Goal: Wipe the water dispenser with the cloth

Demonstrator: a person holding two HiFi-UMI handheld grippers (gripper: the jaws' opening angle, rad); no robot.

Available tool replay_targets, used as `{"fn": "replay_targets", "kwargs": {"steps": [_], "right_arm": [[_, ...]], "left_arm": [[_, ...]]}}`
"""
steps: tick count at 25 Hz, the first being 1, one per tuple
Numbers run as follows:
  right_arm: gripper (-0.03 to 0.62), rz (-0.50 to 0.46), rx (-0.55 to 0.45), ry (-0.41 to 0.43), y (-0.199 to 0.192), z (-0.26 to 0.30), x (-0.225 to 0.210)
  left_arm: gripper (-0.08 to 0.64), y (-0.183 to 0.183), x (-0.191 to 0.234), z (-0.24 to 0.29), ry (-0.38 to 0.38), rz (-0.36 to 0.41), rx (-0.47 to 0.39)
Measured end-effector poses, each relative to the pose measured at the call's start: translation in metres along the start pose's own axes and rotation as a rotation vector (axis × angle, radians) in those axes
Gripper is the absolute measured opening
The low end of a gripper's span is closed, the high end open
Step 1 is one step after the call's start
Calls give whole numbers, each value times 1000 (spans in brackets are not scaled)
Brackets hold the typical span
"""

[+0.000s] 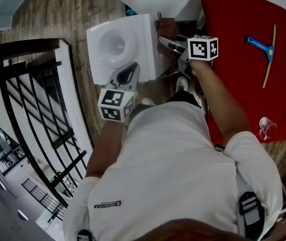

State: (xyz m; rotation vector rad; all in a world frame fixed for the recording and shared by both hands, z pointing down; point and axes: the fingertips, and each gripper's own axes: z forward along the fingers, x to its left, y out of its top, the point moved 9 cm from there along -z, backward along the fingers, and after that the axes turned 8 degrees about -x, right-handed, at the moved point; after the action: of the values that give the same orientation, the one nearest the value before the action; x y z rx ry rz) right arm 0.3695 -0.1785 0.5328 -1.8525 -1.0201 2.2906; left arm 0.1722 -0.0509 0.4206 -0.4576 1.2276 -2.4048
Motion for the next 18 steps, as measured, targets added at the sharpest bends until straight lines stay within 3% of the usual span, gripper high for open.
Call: {"fn": "replay_targets", "kwargs": {"steps": [9, 18], "right_arm": [[71, 0, 7, 15, 17, 21, -1], [71, 56, 50, -38, 4, 35, -54]], "left_arm": [[0, 4, -1, -3, 8, 8, -14], [0, -1, 5, -4, 30, 13, 2]]}}
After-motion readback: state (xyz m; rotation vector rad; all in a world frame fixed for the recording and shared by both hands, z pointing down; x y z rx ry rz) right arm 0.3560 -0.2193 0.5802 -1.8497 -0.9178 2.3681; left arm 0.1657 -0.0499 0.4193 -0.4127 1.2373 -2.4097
